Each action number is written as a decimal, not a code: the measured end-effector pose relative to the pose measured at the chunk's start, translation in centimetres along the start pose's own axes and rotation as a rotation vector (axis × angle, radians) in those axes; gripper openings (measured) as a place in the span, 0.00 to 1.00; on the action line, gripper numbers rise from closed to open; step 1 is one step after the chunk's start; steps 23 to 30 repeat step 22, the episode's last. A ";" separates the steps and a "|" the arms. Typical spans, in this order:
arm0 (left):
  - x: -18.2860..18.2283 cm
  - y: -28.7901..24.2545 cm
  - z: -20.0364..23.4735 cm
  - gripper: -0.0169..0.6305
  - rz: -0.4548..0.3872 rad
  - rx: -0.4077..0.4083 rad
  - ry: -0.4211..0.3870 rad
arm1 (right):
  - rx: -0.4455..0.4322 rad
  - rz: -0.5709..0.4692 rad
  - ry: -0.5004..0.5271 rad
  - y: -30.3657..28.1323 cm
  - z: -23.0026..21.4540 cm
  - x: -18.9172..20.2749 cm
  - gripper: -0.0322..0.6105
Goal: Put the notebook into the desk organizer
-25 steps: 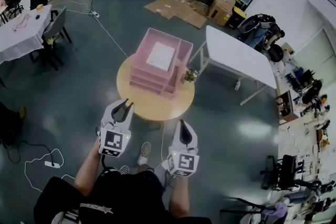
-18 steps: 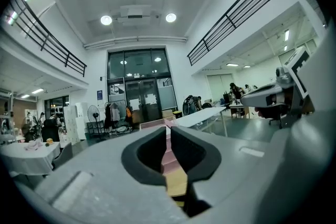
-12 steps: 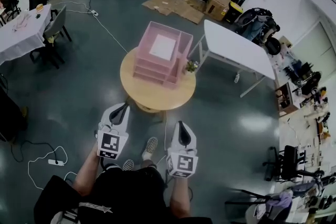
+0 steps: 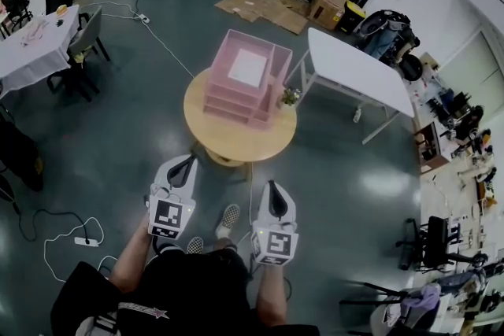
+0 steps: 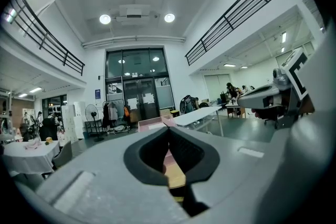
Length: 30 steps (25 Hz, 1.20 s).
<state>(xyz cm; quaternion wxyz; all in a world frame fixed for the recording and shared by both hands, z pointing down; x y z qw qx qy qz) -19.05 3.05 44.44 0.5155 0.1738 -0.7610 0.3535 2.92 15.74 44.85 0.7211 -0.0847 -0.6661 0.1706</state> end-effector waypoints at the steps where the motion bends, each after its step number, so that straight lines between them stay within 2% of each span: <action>1: 0.0 0.0 0.1 0.04 -0.001 0.001 -0.001 | 0.000 -0.001 0.001 -0.1 0.1 -0.1 0.06; 30: -0.7 0.1 0.0 0.04 -0.001 -0.009 -0.004 | -0.009 -0.002 0.009 0.1 -0.2 -0.5 0.06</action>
Point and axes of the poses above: the fingertips, and each gripper's own axes: y backward along the fingers, z to its left, x out of its underside, the point moved 8 cm from there along y, backward along the fingers, and after that the axes turned 15 degrees about z, right-handed, at the moved point
